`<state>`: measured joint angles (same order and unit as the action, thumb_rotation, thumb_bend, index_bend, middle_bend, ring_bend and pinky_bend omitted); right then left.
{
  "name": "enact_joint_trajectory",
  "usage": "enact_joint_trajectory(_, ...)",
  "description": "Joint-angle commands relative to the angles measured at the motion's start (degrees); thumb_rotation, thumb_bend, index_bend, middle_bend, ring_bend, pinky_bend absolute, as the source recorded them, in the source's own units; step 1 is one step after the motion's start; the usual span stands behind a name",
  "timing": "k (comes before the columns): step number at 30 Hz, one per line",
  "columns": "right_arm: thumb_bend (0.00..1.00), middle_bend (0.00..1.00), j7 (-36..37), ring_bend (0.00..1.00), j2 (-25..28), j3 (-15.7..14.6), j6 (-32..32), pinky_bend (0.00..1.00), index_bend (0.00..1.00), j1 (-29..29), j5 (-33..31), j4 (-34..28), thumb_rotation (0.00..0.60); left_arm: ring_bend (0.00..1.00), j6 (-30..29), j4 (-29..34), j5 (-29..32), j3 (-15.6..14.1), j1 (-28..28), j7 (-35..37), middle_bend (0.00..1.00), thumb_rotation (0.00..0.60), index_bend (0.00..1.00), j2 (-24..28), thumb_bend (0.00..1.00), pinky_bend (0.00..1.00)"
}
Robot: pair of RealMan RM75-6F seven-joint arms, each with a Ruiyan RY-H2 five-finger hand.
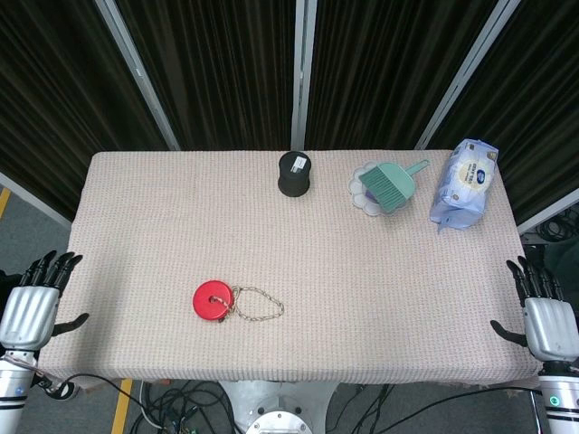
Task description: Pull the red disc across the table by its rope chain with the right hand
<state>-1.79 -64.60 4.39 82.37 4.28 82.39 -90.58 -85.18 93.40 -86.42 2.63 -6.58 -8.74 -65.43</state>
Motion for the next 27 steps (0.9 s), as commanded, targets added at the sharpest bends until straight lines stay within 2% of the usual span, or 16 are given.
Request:
enact_joint_trajectory(1, 0.04, 0.00, 0.0, 0.00, -0.1, 0.0, -0.1, 0.00, 0.00, 0.1, 0.0, 0.1, 0.600, 0.04, -0.1, 0.0, 0.1, 0.1, 0.0, 0.0, 0.10, 0.600, 0.13, 0.1, 0.00, 0.13)
enact_joint_trajectory(8, 0.04, 0.00, -1.0, 0.00, 0.6, -0.3, -1.5, 0.00, 0.00, 1.1, 0.9, -1.5, 0.600, 0.04, 0.5, 0.3, 0.2, -0.1, -0.1, 0.0, 0.10, 0.600, 0.13, 0.1, 0.00, 0.13)
enact_joint_trajectory(14, 0.04, 0.00, -5.2, 0.00, 2.2, -1.0, -6.4, 0.00, 0.00, 5.0, 4.0, -5.9, 0.600, 0.04, 0.4, 0.5, -0.1, -0.4, 0.0, -0.1, 0.10, 0.600, 0.13, 0.1, 0.00, 0.13)
enact_joint_trajectory(21, 0.04, 0.00, -13.0, 0.00, 2.6, 0.1, -15.8, 0.00, 0.00, 12.9, 6.5, -11.7, 0.600, 0.04, -0.1, 0.0, 0.0, -0.5, 0.4, -0.1, 0.10, 0.600, 0.13, -0.3, 0.00, 0.13)
enact_joint_trajectory(27, 0.05, 0.00, -19.9, 0.00, -0.5, 1.8, -24.8, 0.00, 0.00, 20.5, 5.4, -15.0, 0.600, 0.04, -0.2, -0.3, 0.0, -0.4, 0.4, 0.1, 0.10, 0.600, 0.13, -0.5, 0.00, 0.13)
